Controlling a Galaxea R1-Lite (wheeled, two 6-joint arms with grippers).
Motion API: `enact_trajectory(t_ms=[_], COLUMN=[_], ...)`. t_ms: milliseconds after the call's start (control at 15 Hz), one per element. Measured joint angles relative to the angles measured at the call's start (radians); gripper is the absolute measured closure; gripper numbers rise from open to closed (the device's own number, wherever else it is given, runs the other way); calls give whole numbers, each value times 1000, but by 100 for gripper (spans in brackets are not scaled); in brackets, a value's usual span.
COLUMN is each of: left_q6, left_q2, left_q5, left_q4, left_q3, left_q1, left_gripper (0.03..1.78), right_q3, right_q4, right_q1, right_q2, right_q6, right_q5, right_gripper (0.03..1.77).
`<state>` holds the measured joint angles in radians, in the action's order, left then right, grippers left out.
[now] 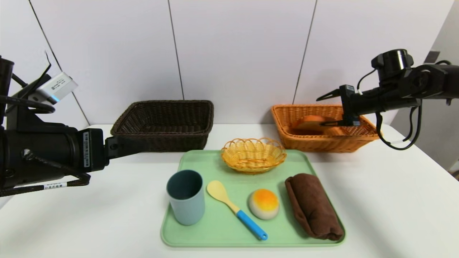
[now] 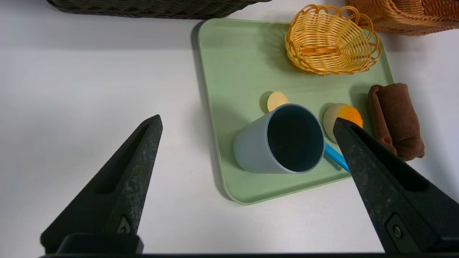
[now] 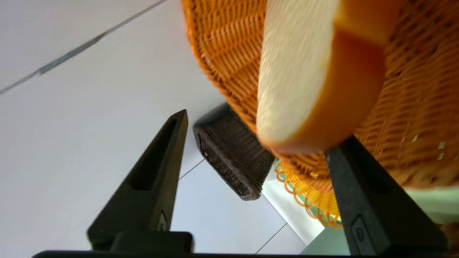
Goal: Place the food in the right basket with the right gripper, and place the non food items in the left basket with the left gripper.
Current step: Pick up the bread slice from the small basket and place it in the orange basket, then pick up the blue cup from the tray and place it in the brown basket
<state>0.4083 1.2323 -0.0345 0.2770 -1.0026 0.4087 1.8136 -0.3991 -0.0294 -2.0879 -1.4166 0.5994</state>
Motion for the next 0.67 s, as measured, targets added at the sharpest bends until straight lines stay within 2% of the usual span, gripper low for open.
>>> enact_trajectory(t_ms=[267,400,533,667], left_q6=[-20,-27,-61,-84], left_q2=[-23,-34,-57,-88], left_q5=[8,24,33,33], left_q4=[-1,-2,-10,-64], left_q3=[104,140,188,263], left_q1=[41,59,91,120], left_gripper=[12,12,12,12], right_q3=[91,127,137,139], right_q4=[-189,-269,-330,-354], right_q1=[44,68,99,127], right_q2=[107,166,219,266], right_q6=[21,102,297,547], right_q5=[-3,-18,-86,-200], right_gripper=[35,29,25,21])
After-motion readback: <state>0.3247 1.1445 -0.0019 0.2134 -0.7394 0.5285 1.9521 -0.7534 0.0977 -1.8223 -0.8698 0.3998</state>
